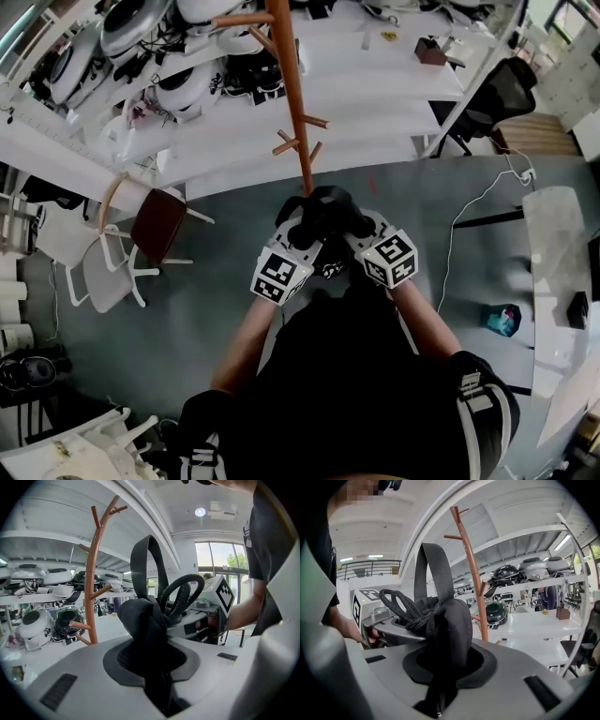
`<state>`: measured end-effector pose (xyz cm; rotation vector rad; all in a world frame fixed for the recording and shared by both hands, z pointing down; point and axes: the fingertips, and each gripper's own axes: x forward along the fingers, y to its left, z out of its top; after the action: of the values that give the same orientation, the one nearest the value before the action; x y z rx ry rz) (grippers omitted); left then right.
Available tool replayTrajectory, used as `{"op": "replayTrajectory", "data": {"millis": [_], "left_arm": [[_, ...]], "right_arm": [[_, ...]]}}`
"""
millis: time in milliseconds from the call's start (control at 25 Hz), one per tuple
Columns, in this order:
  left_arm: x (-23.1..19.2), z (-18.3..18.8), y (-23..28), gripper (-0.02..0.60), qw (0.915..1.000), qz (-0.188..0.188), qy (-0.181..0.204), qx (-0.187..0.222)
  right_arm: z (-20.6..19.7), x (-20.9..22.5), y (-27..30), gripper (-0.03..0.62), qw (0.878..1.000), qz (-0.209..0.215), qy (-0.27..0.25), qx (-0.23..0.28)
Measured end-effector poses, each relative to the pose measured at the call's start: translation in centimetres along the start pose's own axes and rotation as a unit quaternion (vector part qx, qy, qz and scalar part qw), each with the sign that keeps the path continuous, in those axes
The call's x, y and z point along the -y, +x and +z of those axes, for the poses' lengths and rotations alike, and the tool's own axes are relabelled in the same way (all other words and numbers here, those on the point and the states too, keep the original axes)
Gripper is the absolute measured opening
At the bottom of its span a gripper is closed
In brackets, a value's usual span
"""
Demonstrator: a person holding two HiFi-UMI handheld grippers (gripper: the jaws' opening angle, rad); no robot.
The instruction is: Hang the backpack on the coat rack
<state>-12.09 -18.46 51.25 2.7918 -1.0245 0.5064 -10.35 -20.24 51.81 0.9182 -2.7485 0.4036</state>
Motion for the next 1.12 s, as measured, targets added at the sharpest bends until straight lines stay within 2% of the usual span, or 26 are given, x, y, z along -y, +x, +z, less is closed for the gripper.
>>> {"op": "replayTrajectory", "data": {"millis": [640,1120], "left_arm": [[-7.3,3.0,5.8,0.091,0.9946,0.09,-0.051,0.01],[-10.5,3.8,10.0,0.091,0.9863,0.148,-0.072,0.007]], "right_arm": [[4.1,7.5,5.5,0.083,0.994,0.093,-0.048,-0.029],[4.9,12.3,8.1,0.083,0.986,0.146,-0.067,-0.044]]}}
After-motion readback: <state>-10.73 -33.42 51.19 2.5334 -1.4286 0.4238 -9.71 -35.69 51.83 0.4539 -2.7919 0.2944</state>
